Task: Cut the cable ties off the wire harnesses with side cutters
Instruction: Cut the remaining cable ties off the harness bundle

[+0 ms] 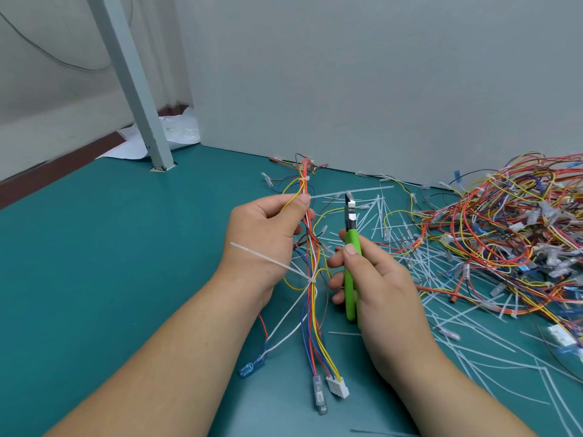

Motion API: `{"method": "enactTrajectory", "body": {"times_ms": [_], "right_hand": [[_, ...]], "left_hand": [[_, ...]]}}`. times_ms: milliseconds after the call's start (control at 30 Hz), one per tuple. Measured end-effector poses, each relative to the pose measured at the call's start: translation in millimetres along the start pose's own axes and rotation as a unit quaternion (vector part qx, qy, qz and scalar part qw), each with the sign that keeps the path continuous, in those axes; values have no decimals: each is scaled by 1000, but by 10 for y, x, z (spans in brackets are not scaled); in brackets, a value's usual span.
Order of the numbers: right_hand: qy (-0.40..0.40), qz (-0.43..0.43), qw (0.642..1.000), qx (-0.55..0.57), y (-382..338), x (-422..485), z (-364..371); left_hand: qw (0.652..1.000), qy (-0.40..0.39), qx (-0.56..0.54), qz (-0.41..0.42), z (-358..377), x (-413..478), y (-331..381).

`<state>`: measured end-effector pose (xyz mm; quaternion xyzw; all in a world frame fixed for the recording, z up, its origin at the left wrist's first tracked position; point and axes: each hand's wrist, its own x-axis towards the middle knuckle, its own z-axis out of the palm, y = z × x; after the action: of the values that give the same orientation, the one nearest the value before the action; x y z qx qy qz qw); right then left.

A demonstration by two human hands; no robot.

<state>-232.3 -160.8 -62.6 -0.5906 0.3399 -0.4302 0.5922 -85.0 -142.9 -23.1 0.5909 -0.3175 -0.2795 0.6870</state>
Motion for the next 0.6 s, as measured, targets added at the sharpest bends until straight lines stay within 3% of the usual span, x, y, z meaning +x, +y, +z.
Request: {"method": "enactTrajectory", "body": {"times_ms": [600], "right_hand": [[-69,-71,991,-86,-52,-63,41]], "left_hand": [[999,-31,7,-22,8,-26,-4]]}}
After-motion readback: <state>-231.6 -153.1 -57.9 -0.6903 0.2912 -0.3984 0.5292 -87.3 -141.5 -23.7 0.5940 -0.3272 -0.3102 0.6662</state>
